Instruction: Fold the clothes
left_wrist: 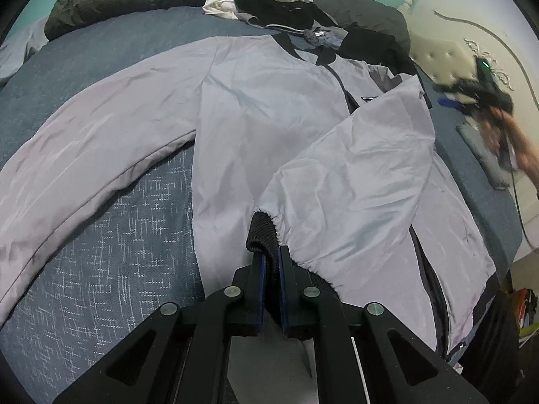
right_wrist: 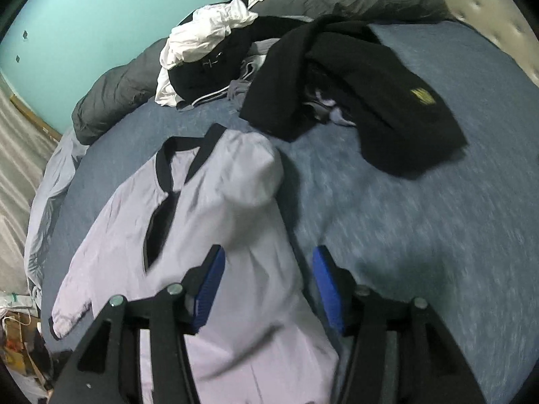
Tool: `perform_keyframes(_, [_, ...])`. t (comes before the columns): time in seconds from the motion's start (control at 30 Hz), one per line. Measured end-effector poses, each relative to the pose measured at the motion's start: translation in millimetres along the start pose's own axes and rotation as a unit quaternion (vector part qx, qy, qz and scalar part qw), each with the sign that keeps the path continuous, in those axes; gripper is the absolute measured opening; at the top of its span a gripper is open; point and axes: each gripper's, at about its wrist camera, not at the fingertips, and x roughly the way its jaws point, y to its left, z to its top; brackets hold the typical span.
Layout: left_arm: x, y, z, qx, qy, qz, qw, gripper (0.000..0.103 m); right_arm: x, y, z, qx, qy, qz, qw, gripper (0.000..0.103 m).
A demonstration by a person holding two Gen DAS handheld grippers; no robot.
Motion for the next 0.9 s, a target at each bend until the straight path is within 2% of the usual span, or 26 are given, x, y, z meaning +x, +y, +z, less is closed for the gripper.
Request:
perform_keyframes(0.17, [-1.2,4.0,3.2,0.002,-0.004,-0.007,1.0000,0.007,33.5,16.7,40.3,-0.016,0.015,-0.011,1.000,0.055])
perform_keyframes(0.33, [1.6,7.7,6.2,0.008,-0.003,-0.014,0.9999,0.007,70.1,22.9,61.9,-0.029,0.036,-0.034,0.998,0.056])
perform_keyframes(0.5, [4.7,10.3,6.2,0.012,-0.002,-0.017,0.9998,0.007,108.2,27.4,76.6,-0.059,0.058,-0.083,0.993,0.055])
perform_keyframes(0.57, [4.7,11.6,4.6,0.011,-0.001,-0.019,0.9998,0.007,118.1,25.8,79.9,-0.064,0.060,-0.091,0.992,0.044])
perform_keyframes(0.63, [5.7,12.2,3.3,0.013,0.002,-0.019,0.9997,0.007,126.8,24.6,82.4,-0.072,0.061,-0.109,0.989,0.022])
perform_keyframes(0.7, [7.6,12.9,2.5,0.015,0.006,-0.017,0.9997,0.007,132.2,22.5,84.8,-0.081,0.055,-0.130,0.987,0.011])
perform_keyframes(0.9, [11.5,14.5,0.8,0.013,0.013,-0.020,0.9996,0.007,137.4,6.4,96.6,-0.062,0.035,-0.160,0.985,0.006])
